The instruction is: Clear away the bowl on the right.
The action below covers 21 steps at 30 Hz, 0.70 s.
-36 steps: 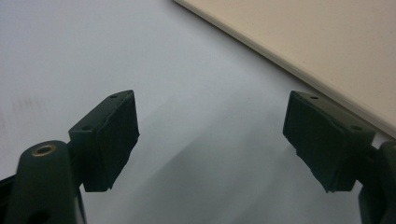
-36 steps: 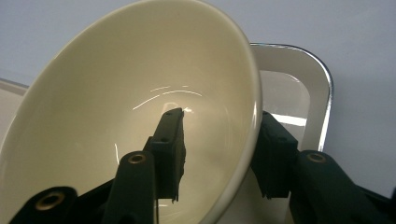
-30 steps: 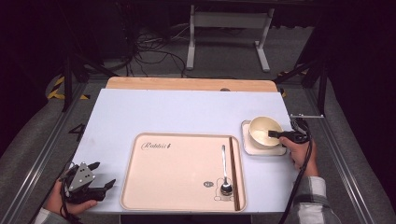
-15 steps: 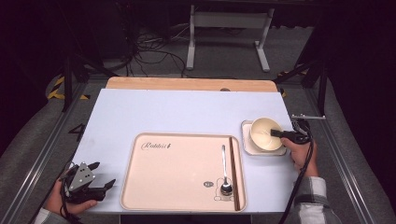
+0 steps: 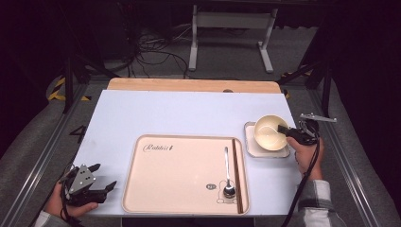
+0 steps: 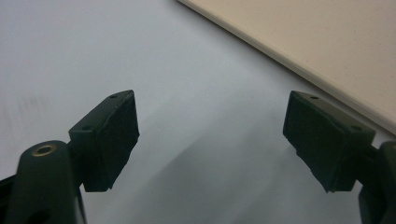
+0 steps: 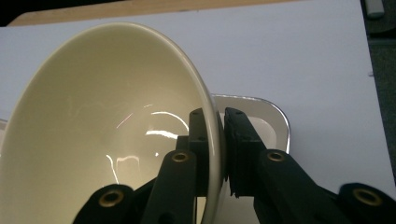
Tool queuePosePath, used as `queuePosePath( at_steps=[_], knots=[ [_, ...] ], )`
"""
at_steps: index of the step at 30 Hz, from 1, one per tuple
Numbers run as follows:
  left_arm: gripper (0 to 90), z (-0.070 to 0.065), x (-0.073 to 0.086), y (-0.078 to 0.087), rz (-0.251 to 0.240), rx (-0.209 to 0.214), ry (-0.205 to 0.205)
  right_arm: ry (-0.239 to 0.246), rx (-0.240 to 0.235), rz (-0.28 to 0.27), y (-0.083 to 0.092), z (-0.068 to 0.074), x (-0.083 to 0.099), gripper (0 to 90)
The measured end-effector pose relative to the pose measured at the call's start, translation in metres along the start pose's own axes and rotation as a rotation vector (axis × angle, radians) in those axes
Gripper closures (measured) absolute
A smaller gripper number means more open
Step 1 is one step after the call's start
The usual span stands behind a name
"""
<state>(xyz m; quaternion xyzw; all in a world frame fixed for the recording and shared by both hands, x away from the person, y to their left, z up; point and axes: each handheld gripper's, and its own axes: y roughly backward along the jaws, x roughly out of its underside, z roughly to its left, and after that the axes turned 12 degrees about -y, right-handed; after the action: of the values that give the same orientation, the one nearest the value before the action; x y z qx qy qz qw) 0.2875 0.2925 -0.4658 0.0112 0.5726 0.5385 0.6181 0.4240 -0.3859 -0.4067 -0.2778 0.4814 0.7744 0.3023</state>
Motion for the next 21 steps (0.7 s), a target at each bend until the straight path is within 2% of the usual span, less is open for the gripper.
queuePosePath(
  at_steps=[9, 21],
  knots=[
    [19.2, 0.0, 0.0, 0.001, -0.003, -0.004, 0.001, 0.036, -0.053, -0.054, 0.011, 0.021, -0.003, 81.8],
    [19.1, 0.0, 0.0, 0.001, -0.002, -0.007, 0.001, 0.121, -0.151, -0.062, 0.013, 0.066, -0.001, 81.7]
  ],
)
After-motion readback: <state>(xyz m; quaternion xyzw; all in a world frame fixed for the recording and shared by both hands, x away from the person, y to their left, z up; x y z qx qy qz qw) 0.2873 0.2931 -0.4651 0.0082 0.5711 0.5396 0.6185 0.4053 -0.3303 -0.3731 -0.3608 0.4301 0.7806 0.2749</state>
